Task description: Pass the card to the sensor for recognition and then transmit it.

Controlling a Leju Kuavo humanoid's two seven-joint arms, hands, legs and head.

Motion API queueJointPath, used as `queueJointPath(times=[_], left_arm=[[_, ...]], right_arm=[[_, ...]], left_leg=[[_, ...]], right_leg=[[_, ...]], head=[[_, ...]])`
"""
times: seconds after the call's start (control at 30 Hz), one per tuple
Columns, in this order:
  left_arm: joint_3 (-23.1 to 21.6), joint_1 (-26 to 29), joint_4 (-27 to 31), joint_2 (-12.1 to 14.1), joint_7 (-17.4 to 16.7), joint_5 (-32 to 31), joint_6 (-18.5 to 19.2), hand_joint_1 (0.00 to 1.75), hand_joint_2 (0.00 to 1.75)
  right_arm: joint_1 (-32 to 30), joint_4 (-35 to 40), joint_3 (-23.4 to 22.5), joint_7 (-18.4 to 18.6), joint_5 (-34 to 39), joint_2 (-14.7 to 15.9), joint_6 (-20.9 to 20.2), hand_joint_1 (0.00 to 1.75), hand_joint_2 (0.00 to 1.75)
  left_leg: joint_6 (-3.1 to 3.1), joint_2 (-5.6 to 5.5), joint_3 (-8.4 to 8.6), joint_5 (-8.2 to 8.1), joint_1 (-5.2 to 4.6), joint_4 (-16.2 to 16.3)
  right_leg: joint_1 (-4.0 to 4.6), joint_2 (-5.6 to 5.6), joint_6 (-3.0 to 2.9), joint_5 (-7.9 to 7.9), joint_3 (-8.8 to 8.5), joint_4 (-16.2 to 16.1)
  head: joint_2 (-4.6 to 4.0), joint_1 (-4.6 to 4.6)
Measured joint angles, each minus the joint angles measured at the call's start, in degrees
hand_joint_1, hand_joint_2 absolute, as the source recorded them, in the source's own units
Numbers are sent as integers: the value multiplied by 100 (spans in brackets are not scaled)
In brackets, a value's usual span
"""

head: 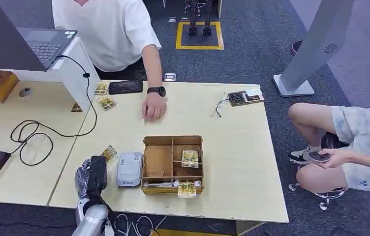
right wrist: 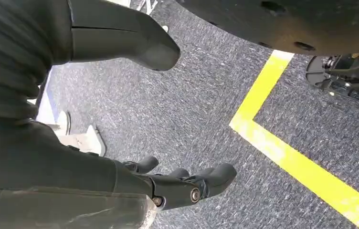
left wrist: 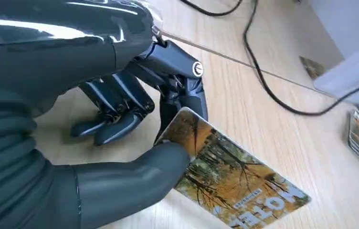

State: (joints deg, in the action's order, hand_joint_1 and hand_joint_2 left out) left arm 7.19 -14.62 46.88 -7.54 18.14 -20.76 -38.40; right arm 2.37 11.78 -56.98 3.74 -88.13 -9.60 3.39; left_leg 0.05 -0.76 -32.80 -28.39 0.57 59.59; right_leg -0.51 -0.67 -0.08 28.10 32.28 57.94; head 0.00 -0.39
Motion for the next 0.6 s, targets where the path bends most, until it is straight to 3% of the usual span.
queueJointPath(times=[0.3,0.43,0.6], left_arm=[[325,-55,-59,-114,127,-245,0,175,175],[709,-52,31,-284,534,-613,-2,175,175],[1023,-22,613,-630,988,-1273,-2,175,175]], right_arm=[[2,-11,4,2,0,4,-4,0,175],[3,-15,13,9,-7,7,-2,0,175],[2,-15,50,13,-9,4,-2,0,175]], left_leg=[[0,1,0,0,0,0],[0,0,0,0,1,0],[0,-1,-3,0,-1,1]], right_leg=[[0,-1,0,0,0,0],[0,0,0,0,0,0],[0,0,0,0,0,-1]], head=[[0,-2],[0,-2],[0,0]])
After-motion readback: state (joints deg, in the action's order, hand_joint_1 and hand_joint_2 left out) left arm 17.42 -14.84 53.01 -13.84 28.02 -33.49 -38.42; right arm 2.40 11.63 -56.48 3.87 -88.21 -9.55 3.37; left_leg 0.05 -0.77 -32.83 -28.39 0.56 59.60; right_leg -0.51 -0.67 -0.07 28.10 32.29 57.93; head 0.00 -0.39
